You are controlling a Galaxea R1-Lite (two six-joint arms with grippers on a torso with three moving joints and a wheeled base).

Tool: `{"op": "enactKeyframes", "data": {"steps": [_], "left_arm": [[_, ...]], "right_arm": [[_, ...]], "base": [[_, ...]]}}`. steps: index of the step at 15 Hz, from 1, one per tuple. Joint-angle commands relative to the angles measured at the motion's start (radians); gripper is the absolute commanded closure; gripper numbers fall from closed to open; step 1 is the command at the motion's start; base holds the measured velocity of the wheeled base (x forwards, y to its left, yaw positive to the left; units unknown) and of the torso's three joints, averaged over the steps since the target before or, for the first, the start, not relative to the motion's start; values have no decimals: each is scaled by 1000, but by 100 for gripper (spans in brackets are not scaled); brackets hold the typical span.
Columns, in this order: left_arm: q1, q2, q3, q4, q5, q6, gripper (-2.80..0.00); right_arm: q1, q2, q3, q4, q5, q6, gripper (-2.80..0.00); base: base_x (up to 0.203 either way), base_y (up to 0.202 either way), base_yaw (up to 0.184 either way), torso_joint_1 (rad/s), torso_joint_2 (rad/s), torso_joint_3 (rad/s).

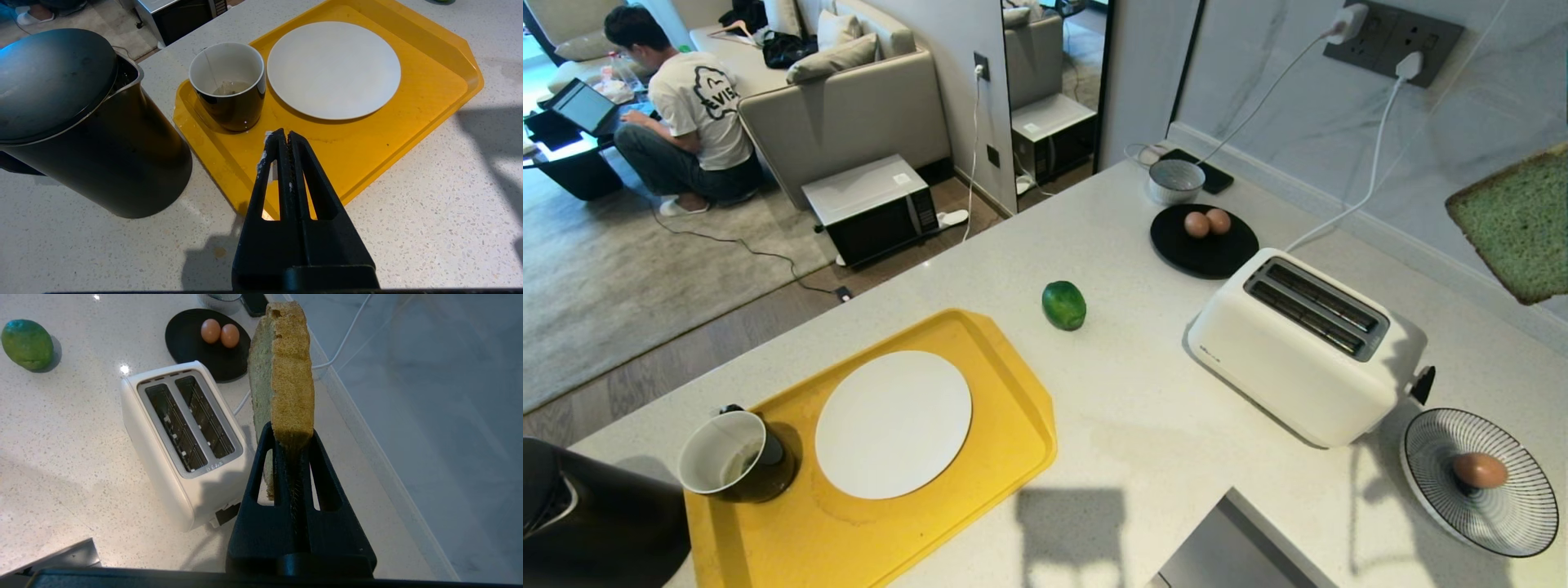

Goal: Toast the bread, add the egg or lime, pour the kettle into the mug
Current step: Put the baked bread on a plate

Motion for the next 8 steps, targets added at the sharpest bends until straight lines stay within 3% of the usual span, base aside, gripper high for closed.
{"op": "enactKeyframes", "data": {"steps": [1,8], "left_arm": [[0,-1,0,0,0,1,0],[0,-1,0,0,0,1,0]], "right_arm": [[1,-3,-1,-1,0,-3,0],[1,0,10,-67,-36,-1,0]], "base": [[0,0,0,75,-134,-66],[0,0,0,71,-128,-61]]}}
